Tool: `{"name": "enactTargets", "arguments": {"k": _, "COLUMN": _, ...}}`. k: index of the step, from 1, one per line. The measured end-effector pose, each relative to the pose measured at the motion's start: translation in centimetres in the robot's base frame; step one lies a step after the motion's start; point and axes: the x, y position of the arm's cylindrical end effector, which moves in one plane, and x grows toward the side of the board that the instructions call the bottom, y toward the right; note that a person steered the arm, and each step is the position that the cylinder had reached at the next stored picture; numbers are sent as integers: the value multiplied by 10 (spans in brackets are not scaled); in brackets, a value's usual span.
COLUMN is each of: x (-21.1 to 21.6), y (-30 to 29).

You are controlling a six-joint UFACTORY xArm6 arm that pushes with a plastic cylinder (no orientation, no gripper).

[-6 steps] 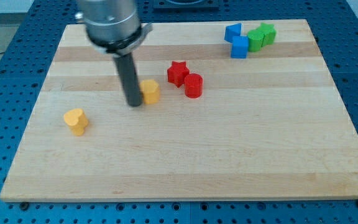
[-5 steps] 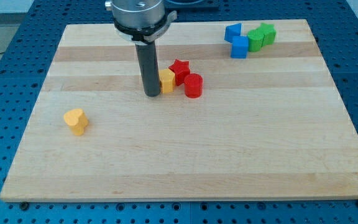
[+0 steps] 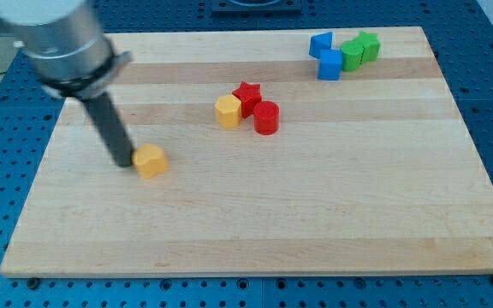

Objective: Move the yellow heart close to the red circle

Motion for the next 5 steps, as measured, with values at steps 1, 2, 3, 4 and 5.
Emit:
{"name": "enactTargets", "arguments": {"k": 1, "x": 26, "y": -12}}
{"name": "enactTargets", "arguments": {"k": 2, "x": 31, "y": 6}}
{"name": "enactTargets", "arguments": {"k": 3, "x": -9, "y": 67}}
{"name": "enactTargets", "arguments": {"k": 4, "x": -29, "y": 114}}
{"name": "enactTargets", "arguments": {"k": 5, "x": 13, "y": 113}}
